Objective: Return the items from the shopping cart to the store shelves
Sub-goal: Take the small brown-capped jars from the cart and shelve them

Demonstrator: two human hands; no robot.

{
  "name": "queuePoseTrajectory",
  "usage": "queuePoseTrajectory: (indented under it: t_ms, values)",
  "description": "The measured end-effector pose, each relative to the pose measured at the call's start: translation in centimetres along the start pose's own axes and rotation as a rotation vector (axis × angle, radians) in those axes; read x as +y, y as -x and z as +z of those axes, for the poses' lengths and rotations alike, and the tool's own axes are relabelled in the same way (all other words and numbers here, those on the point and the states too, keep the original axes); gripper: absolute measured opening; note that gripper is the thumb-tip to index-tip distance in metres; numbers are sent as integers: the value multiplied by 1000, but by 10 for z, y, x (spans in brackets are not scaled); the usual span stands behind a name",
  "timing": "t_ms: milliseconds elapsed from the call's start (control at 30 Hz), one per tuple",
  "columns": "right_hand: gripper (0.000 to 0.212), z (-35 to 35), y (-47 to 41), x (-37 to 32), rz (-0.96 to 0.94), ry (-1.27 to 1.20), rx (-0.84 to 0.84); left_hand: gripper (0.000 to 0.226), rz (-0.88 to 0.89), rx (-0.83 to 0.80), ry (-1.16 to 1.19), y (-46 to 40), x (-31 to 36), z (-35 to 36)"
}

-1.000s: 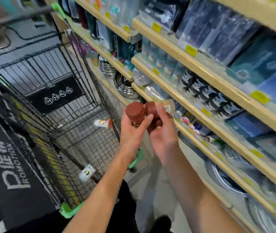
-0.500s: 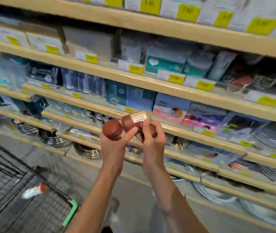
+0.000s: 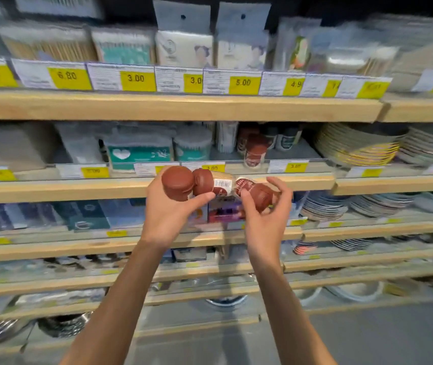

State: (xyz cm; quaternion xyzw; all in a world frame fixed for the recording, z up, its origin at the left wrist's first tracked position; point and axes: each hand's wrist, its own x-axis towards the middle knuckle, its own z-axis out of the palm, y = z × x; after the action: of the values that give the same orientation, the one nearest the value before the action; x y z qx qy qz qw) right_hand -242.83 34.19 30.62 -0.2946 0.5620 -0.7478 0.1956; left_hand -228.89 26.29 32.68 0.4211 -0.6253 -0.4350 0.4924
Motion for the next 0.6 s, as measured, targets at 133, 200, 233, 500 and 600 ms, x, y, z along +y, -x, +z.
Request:
queuePoseTrajectory:
  t_ms: [133,200,233,500,600]
  values:
    - [55,-18,-45,-7,-45,-36,106,51,-3,-15,16,-20,10,35]
    - [53,-26,-71,-11,-97,-1,139,51,4,-17,16,-26,16,50]
    - [52,-29,-83,-14,-121,9,143,50,15,-18,7,-28,18,56]
    - [51,-48,-156,-11,-206,503,-41,48,-5,50,-2,-34,35,100]
    - [41,-51,-158,-14,-214,799,-147,46,-59,91,61,-27,35,110]
